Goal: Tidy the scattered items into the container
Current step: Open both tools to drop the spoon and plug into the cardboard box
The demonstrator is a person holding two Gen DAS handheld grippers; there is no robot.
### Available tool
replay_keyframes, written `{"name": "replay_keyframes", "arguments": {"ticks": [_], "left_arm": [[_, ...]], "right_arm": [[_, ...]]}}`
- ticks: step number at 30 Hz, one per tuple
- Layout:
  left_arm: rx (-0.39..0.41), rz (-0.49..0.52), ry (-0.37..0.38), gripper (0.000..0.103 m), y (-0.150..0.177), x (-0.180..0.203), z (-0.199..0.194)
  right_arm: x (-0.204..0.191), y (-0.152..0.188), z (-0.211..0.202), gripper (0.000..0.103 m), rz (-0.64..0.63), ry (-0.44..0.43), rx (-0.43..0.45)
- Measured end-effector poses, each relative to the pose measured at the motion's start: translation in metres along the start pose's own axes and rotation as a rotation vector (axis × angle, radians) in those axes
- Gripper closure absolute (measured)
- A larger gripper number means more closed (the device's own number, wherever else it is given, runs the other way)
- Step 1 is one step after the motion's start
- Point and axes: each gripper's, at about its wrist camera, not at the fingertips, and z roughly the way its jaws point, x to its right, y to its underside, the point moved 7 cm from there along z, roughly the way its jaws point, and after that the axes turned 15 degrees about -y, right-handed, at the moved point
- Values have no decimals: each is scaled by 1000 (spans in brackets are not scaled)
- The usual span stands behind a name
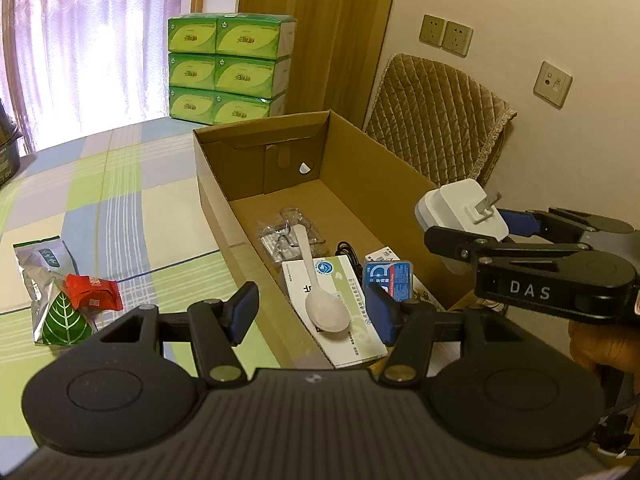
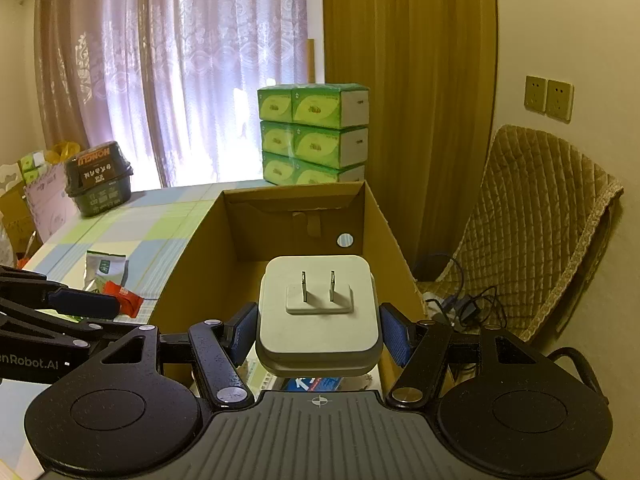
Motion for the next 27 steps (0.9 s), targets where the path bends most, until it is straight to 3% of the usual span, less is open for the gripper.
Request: {"name": "replay_keyframes", "arguments": {"ticks": [19, 27], "left_arm": [[-5, -29, -6, 44, 4, -12, -2], [-9, -42, -17, 43, 9, -20, -6]], "right_arm": [[-3, -5, 13, 36, -58, -16, -18], [6, 1, 2, 36, -18, 9, 4]]}}
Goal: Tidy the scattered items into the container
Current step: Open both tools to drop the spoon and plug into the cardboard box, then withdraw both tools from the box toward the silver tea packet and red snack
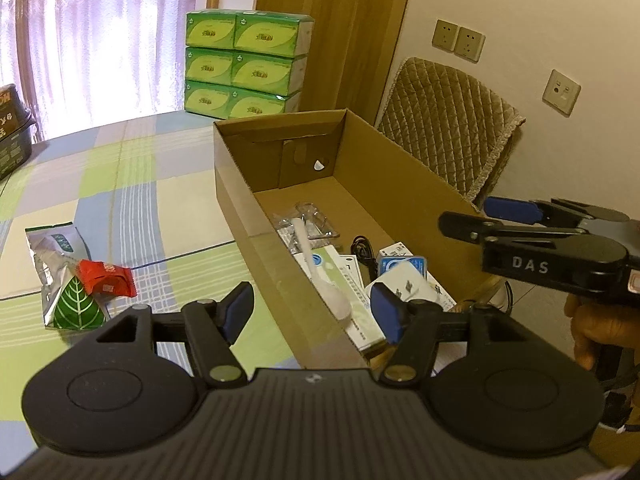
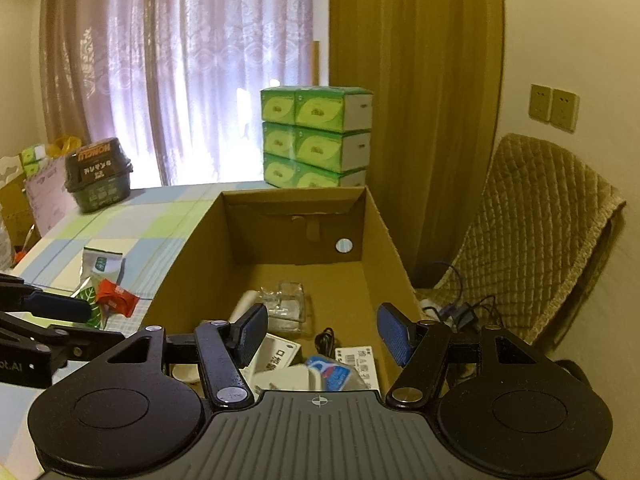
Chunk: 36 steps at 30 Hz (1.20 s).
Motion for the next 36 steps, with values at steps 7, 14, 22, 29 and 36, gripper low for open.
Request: {"name": "replay_keyframes", "arguments": {"ticks": [7, 14, 22, 29, 36], "left_arm": [[-1, -16, -13, 39, 7, -10, -8], [1, -51, -35, 34, 19, -30, -25], [8, -105, -90, 19, 36, -69, -50], [-17, -177, -169, 8, 60, -119, -66], [-43, -245, -227, 3, 85, -162, -77]], "right_arm": [[1, 9, -19, 36, 46, 10, 10], [-16, 10, -41, 0, 55, 5, 61], [-52, 11, -49, 0, 45, -44, 61], [-95, 13, -45, 0, 3, -106, 38], [-145, 20, -32, 0, -69, -186, -6]]}}
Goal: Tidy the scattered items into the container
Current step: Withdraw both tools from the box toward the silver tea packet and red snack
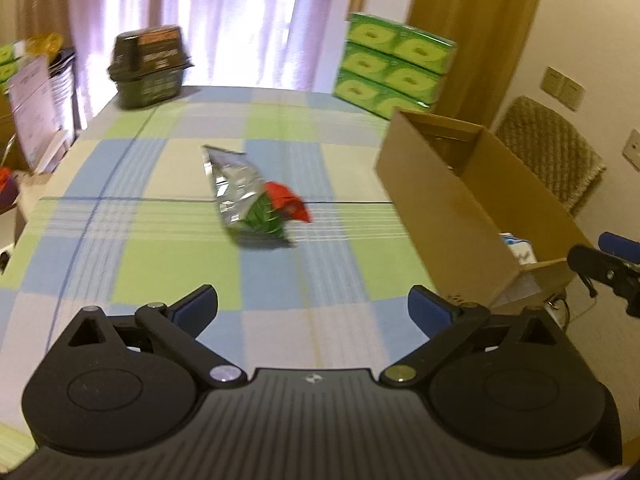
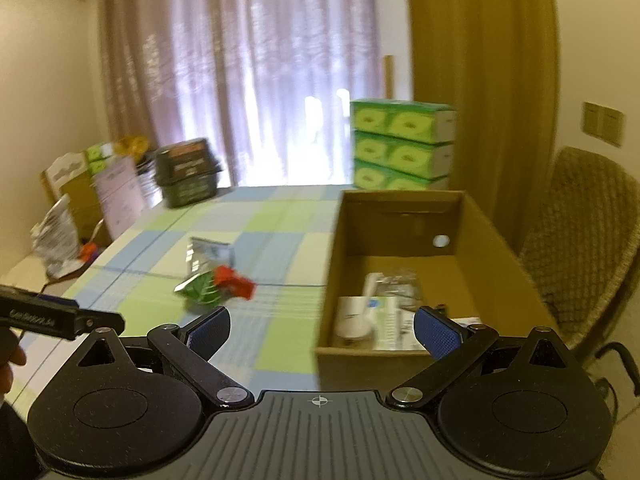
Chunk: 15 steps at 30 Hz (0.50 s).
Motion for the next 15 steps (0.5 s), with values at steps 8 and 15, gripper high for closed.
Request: {"name": "replay_keyframes", "arguments": {"ticks": [8, 15], "left_arm": [[-20, -75, -32, 3, 9, -44, 1], [-26, -130, -37, 3, 9, -67, 8]], "right_arm": [[-35, 4, 26, 0, -66, -45, -45], [-50, 6, 43, 0, -102, -63, -79]]}}
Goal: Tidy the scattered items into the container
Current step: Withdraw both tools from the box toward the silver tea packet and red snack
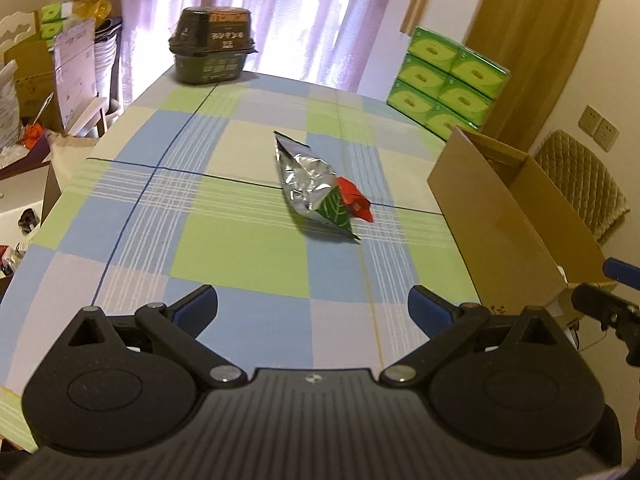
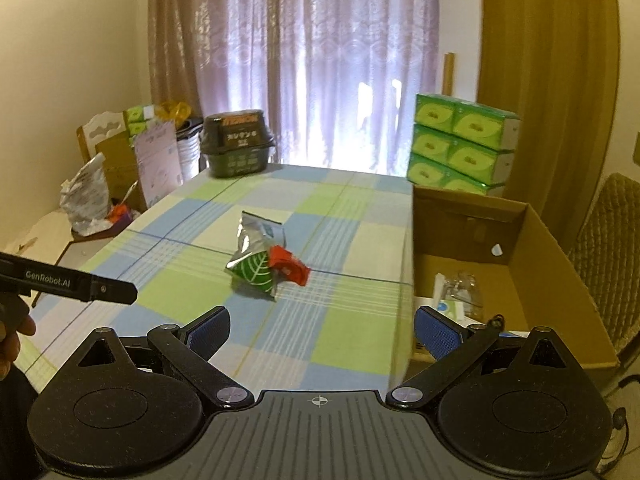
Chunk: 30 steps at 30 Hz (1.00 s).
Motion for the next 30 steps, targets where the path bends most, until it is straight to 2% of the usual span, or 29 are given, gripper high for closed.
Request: {"name": "replay_keyframes", "arguments": {"ticks": [9, 18, 24, 30], "left_arm": [[-18, -32, 5, 3, 0, -14, 15], [-31, -24, 8, 3, -7, -26, 37], [-41, 5, 15, 3, -21, -25, 62], [-62, 26, 58, 3, -37, -7, 96]], "right_arm": [[-12, -5, 31, 0, -43, -25, -39], [-17, -14, 78, 0, -110, -64, -89], [-3, -17, 122, 0, -125, -71, -134], [28, -16, 166, 0, -71, -54, -171]]}}
